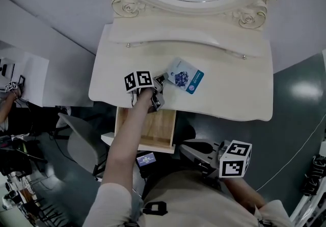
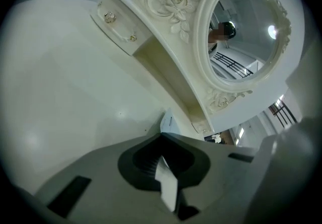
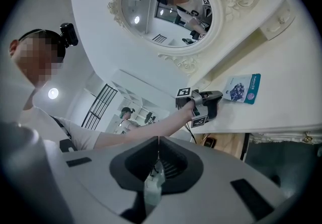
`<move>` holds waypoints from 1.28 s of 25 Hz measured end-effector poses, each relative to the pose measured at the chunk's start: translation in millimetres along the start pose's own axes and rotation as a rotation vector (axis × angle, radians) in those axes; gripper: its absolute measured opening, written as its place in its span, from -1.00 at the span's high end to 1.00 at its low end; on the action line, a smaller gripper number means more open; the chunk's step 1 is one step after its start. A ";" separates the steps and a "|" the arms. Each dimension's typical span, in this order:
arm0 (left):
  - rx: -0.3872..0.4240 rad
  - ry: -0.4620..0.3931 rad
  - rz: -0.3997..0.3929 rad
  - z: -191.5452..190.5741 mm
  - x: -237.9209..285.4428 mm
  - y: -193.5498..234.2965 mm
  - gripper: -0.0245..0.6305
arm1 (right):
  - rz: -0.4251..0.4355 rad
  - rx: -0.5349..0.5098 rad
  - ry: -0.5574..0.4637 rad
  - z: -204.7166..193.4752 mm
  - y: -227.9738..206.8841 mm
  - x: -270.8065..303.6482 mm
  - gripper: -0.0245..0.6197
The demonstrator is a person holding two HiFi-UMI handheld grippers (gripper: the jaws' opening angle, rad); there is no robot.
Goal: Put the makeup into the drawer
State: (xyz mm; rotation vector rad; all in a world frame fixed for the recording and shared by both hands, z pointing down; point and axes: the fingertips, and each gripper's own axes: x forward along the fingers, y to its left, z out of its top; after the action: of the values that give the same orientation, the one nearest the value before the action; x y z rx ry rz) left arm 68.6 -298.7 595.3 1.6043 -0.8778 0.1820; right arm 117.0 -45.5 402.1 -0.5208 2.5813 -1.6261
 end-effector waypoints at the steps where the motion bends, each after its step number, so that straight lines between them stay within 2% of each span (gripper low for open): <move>1: 0.018 0.002 0.003 -0.8 -2.8 -1.9 0.76 | 0.000 -0.004 0.002 -0.7 1.4 1.0 0.84; 7: 0.071 -0.019 -0.013 -6.0 -27.9 -11.8 0.76 | 0.005 -0.027 0.009 -7.4 14.6 11.0 0.84; 12: 0.160 -0.029 -0.013 -17.3 -57.6 -14.7 0.76 | 0.010 -0.049 0.034 -17.9 25.2 21.3 0.84; 17: 0.166 -0.062 -0.044 -21.8 -88.8 -16.9 0.76 | 0.002 -0.071 0.037 -25.3 38.3 30.4 0.84; 20: 0.196 -0.076 -0.060 -26.5 -108.3 -20.9 0.76 | -0.002 -0.088 0.037 -28.3 46.5 35.3 0.84; 32: 0.350 -0.072 -0.103 -56.8 -184.4 -25.4 0.76 | -0.015 -0.130 0.028 -40.0 72.5 59.5 0.84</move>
State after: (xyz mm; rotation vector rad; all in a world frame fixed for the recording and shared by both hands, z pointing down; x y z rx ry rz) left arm -24.6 -168.6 484.6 1.9877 -0.8486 0.2151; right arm 33.8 -0.5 364.0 -0.5290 2.7238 -1.4874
